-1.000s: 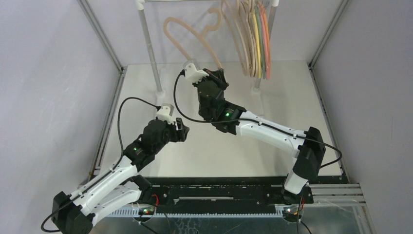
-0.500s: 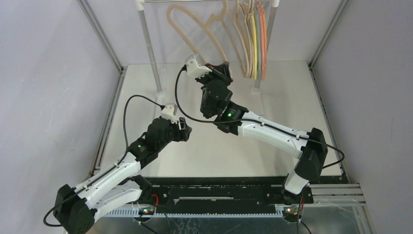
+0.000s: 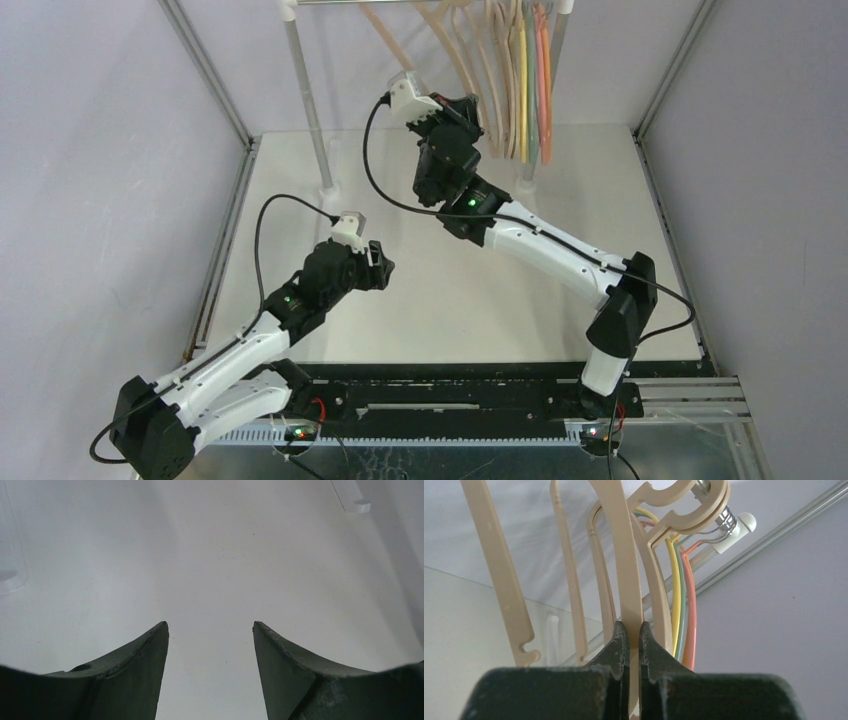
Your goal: Organize the hangers
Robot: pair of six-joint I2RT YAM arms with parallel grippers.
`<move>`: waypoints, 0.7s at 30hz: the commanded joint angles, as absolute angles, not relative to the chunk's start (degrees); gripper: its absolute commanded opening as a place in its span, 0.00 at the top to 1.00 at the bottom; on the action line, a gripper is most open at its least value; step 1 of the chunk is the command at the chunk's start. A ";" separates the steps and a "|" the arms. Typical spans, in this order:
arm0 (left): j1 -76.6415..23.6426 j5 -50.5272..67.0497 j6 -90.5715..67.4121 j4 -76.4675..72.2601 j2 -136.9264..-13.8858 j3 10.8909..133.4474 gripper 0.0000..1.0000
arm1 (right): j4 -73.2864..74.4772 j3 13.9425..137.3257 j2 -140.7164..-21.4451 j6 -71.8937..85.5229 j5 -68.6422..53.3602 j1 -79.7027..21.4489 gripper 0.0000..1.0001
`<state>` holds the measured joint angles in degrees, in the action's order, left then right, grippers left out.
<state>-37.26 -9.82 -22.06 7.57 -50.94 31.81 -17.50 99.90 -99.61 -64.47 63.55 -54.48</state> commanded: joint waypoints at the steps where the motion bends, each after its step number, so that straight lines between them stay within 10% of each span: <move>1: -37.62 -9.23 -22.05 5.36 -49.96 31.68 0.32 | -10.18 104.29 -101.65 -57.43 60.28 -52.59 1.00; 12: -37.62 -9.43 -21.91 5.45 -51.23 32.42 0.32 | -3.99 99.77 -103.29 -48.00 60.63 -52.00 0.97; 15: -37.62 -9.75 -21.76 5.45 -51.77 32.55 0.31 | -10.56 94.68 -101.05 -48.72 62.08 -52.87 0.52; 21: -37.62 -11.77 -21.51 5.80 -53.83 33.60 0.19 | 5.57 92.49 -93.62 -30.96 57.39 -55.36 0.00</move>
<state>-37.28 -10.17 -21.93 7.57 -52.86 31.81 -4.38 91.72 -101.34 -45.10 60.86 -53.56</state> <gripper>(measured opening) 0.763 0.937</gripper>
